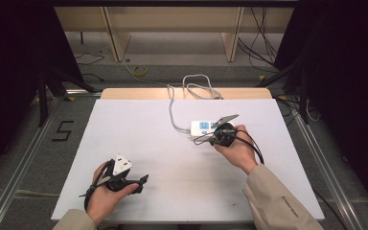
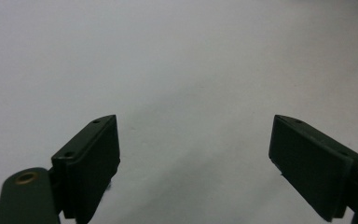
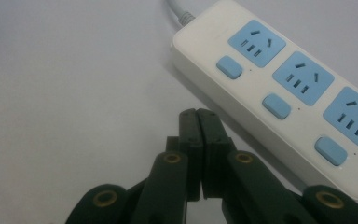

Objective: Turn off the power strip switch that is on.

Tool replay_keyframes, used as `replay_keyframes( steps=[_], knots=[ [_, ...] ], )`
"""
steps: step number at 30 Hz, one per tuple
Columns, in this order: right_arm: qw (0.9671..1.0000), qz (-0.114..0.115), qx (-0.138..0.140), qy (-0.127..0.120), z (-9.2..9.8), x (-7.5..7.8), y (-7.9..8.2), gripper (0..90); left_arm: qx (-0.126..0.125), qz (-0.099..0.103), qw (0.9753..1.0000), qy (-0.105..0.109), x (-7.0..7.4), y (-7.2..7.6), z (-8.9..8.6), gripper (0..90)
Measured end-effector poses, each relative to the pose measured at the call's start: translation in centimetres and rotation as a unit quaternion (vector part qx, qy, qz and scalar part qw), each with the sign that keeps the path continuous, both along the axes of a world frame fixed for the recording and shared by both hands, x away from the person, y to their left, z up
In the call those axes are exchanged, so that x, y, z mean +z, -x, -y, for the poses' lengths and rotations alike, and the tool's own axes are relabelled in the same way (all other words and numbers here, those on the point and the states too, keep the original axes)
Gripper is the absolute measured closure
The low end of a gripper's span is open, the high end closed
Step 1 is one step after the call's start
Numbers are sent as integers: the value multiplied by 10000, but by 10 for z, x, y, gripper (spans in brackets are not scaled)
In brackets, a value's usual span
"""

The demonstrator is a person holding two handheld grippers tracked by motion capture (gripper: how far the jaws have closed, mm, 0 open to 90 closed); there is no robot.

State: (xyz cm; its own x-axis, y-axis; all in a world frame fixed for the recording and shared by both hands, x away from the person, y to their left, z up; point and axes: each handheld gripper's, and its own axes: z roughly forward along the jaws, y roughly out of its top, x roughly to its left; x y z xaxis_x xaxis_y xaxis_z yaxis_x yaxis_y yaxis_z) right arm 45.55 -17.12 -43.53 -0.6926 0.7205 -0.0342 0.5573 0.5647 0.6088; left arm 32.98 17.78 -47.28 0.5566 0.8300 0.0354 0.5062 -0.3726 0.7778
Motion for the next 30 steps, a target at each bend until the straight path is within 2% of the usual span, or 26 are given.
replay_keyframes(
  steps=[30],
  knots=[
    [9998, 46, 180, -59, 13, -8, 23, 817, 6, -5, 10000, -2, 0, 0, 0, 156]
  ],
)
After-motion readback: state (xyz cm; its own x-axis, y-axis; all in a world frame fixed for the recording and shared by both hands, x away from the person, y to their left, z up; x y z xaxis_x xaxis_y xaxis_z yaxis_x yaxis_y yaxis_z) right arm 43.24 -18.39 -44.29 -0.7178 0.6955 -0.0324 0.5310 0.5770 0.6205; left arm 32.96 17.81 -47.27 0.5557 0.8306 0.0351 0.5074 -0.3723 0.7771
